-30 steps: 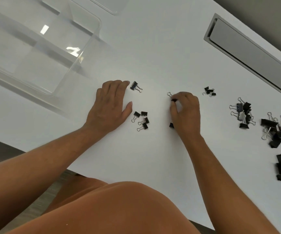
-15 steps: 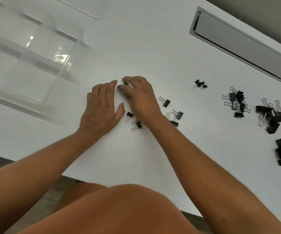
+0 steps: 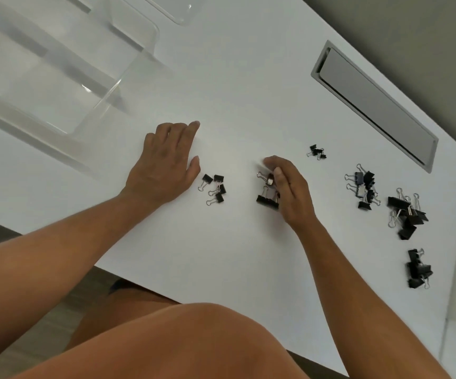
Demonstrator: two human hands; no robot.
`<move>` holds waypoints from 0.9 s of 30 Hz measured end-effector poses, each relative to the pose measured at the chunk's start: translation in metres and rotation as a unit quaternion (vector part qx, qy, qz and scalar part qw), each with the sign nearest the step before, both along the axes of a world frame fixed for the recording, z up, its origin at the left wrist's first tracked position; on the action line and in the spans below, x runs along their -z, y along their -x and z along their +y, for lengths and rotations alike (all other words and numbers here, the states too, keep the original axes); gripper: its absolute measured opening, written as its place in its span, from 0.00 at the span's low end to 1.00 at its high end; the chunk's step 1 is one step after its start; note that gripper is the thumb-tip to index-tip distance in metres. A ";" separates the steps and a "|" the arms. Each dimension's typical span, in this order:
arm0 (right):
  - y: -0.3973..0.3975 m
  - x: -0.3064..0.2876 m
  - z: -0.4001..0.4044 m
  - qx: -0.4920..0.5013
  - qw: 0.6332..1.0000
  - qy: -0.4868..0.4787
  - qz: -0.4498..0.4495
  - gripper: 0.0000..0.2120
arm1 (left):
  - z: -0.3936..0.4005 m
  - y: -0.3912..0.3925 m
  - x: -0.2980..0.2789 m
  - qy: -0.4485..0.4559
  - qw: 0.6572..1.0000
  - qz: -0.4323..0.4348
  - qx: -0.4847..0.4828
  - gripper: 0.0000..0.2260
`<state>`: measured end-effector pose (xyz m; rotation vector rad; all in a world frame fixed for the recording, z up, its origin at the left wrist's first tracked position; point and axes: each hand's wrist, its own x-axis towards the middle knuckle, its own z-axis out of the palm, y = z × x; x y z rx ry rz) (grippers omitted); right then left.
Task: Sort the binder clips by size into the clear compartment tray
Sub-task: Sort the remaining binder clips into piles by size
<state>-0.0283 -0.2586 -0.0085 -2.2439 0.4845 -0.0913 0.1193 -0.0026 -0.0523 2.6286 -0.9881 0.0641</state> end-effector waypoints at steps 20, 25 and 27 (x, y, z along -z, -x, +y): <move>0.067 0.043 -0.035 -0.163 0.953 0.222 -0.125 0.14 | -0.021 0.135 0.000 0.042 0.980 0.102 -0.164 0.34; 0.080 0.043 -0.071 -0.215 0.946 0.242 -0.031 0.20 | -0.050 0.124 0.005 -0.022 0.995 0.048 -0.085 0.29; 0.082 0.045 -0.081 -0.218 0.948 0.226 -0.047 0.19 | -0.059 0.126 0.010 -0.027 0.994 0.050 -0.088 0.25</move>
